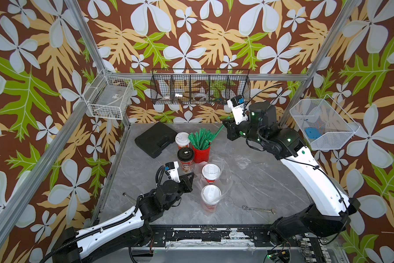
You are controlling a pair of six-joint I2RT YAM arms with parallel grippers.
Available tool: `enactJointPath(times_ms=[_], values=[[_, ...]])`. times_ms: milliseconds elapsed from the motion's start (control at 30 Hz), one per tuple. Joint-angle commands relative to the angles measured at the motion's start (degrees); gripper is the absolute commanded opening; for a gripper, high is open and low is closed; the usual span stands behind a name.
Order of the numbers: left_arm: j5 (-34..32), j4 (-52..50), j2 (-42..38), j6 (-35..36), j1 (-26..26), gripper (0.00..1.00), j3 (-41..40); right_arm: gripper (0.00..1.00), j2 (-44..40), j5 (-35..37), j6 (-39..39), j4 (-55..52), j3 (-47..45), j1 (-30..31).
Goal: Pack milk tea into plastic carrier bags
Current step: Pick up the straw from the container, then place the straw in the plastic carrier bag.
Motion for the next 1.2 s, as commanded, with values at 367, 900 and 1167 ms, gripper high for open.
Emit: enactJointPath(times_ms=[367, 900, 1167], values=[[-1.21, 0.29, 1.15, 1.83, 0.04, 0.0, 2.03, 0.0, -9.71, -13.35, 0.39, -2.72, -6.66, 4.01], [-1.74, 0.18, 1.84, 2.45, 0.03, 0.0, 3.07, 0.0, -9.78, -15.6, -2.16, -6.78, -10.55, 6.18], [-1.82, -0.15, 2.22, 2.11, 0.08, 0.0, 3.17, 0.0, -13.59, -21.35, -3.5, -4.6, -12.4, 6.25]])
